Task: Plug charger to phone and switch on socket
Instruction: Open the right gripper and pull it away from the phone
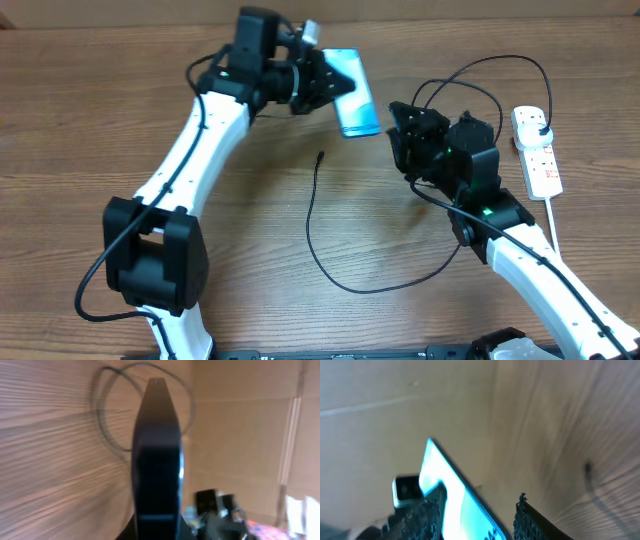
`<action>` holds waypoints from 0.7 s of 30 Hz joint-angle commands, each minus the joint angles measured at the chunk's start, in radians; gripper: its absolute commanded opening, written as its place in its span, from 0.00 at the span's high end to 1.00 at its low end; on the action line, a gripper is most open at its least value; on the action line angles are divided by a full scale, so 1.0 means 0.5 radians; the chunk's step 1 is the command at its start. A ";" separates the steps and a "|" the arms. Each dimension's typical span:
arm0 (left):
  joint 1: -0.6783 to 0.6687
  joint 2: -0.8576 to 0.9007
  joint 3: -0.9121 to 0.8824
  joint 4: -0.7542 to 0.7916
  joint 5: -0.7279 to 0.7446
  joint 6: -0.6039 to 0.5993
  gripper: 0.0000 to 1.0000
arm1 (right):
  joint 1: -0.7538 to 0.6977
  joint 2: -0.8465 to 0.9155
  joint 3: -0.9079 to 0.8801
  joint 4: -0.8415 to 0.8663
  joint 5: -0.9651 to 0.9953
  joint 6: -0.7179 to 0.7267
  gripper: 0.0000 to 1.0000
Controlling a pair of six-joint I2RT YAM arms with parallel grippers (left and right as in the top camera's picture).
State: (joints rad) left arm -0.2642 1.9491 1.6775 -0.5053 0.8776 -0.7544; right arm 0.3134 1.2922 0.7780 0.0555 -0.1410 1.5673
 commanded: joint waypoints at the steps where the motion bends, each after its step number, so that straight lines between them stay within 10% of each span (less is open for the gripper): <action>1: 0.102 -0.001 0.012 -0.093 0.012 0.486 0.96 | -0.063 0.001 0.043 -0.120 0.018 -0.283 0.48; 10: 0.357 -0.063 0.013 -0.395 0.014 0.884 0.96 | -0.091 0.001 0.043 -0.392 -0.377 -1.391 0.43; 21: 0.626 -0.278 0.013 -0.468 0.352 0.803 0.96 | -0.091 0.088 0.095 -0.598 -0.587 -1.437 0.44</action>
State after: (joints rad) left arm 0.0219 1.8851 1.6768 -0.7410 0.9066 -0.3557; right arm 0.2699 1.2995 0.7803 -0.2325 -0.3790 0.8841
